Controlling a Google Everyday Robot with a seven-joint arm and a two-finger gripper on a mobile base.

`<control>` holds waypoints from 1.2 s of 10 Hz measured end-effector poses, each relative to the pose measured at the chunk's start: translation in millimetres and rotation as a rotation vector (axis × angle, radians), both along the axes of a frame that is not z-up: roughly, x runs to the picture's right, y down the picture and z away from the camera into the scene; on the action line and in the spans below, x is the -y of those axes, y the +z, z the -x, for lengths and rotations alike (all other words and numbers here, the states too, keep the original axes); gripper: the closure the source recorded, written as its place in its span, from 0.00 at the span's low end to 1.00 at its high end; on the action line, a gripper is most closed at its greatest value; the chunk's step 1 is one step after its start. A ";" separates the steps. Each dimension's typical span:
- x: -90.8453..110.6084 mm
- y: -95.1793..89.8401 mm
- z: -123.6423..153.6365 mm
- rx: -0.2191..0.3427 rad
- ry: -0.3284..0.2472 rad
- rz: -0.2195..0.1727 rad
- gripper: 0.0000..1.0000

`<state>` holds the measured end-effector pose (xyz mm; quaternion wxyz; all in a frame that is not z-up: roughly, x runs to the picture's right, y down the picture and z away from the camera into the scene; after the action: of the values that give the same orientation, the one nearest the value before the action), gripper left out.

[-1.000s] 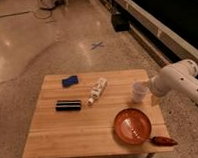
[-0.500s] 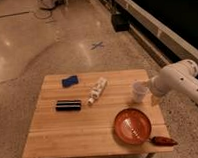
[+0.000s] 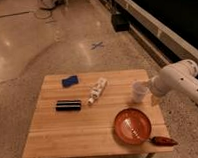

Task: Drag the ceramic bowl in a circle

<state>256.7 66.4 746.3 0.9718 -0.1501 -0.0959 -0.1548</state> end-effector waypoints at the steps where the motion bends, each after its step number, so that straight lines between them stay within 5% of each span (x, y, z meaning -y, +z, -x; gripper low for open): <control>1: 0.0 0.0 0.1 0.000 0.000 0.000 0.24; 7: -3.9 -1.1 -6.0 -0.010 -0.017 -0.004 0.24; 12: -53.5 -5.3 -39.5 -0.039 -0.093 0.037 0.24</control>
<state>296.2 119.9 741.0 0.9623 -0.1752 -0.0726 -0.1951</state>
